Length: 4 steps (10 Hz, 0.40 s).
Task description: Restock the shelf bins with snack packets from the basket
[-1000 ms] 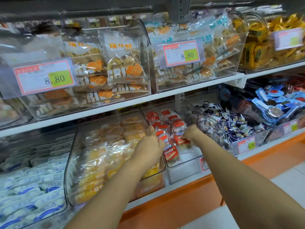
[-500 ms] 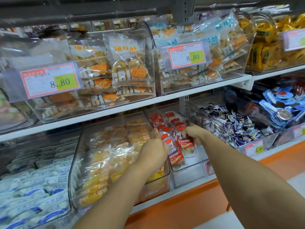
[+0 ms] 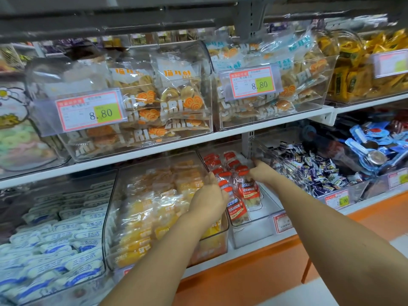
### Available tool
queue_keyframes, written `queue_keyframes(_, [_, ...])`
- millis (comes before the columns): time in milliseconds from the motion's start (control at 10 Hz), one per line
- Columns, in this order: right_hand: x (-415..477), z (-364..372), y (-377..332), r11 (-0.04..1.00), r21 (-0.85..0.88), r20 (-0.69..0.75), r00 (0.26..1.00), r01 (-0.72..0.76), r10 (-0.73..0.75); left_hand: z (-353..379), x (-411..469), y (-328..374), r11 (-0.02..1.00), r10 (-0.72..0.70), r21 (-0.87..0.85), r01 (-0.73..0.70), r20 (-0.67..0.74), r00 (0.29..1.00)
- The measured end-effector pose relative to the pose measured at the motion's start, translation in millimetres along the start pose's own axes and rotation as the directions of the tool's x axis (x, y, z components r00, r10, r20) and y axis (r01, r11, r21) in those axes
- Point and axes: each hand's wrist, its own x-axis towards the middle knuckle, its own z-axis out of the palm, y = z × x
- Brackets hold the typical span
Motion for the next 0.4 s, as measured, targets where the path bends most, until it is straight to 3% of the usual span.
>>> queue_keyframes(300, [-49.4, -12.0, -4.7, 0.970, -0.231, 0.039, 0.997, 0.075, -0.068, -11.3, -8.8, 1.0, 1.000, -0.014, -0.020, 0.015, 0.069, 0.998])
queue_keyframes(400, [-69.0, -12.1, -1.6, 0.927, -0.368, 0.033, 0.998, 0.067, -0.059, -18.0, -29.7, -5.6, 1.000, 0.001, -0.014, -0.001, -0.011, 1.000])
